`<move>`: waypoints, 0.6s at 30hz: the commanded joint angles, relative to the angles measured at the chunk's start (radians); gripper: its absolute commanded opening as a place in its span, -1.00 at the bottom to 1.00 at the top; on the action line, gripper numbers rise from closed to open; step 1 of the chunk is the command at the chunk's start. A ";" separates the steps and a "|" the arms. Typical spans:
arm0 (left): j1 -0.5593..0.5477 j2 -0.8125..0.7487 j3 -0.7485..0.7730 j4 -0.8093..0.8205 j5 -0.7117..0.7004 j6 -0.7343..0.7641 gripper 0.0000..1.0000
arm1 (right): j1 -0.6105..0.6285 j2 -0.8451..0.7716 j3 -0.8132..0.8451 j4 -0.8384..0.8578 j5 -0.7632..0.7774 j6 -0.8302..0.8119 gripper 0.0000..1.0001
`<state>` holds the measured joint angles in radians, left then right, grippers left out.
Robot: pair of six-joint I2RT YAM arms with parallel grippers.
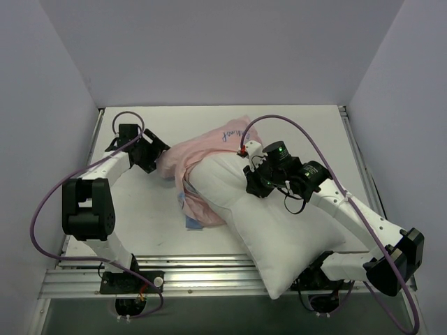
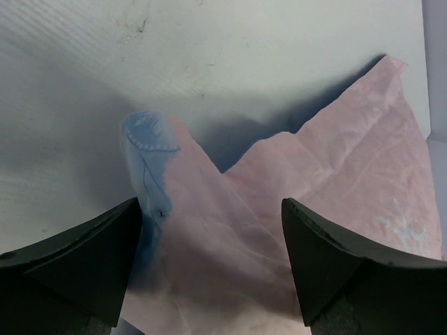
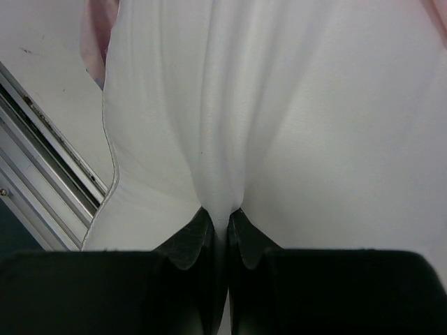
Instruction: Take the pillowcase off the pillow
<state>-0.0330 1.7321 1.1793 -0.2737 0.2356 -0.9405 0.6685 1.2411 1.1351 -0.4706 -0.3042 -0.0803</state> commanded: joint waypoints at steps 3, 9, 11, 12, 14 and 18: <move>-0.001 -0.012 -0.012 -0.027 -0.002 -0.023 0.61 | -0.006 0.018 0.008 0.009 0.030 -0.010 -1.00; -0.002 -0.005 0.011 -0.064 -0.041 -0.011 -0.77 | -0.006 0.012 0.003 0.009 0.042 -0.009 -1.00; 0.005 -0.003 0.040 -0.088 -0.067 0.000 -0.92 | -0.006 0.005 -0.003 0.006 0.053 -0.007 -1.00; 0.010 -0.003 0.052 -0.094 -0.090 0.012 -0.95 | -0.006 0.000 -0.006 0.004 0.057 -0.003 -1.00; 0.027 -0.002 0.094 -0.114 -0.111 0.022 -0.95 | -0.007 -0.018 -0.014 0.001 0.088 0.004 -1.00; 0.102 0.009 0.187 -0.147 -0.173 0.055 -0.95 | -0.021 -0.048 -0.021 -0.028 0.166 0.033 -1.00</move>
<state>-0.0025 1.7336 1.2518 -0.4030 0.1574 -0.9302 0.6678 1.2331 1.1278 -0.4660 -0.2508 -0.0677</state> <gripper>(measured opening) 0.040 0.041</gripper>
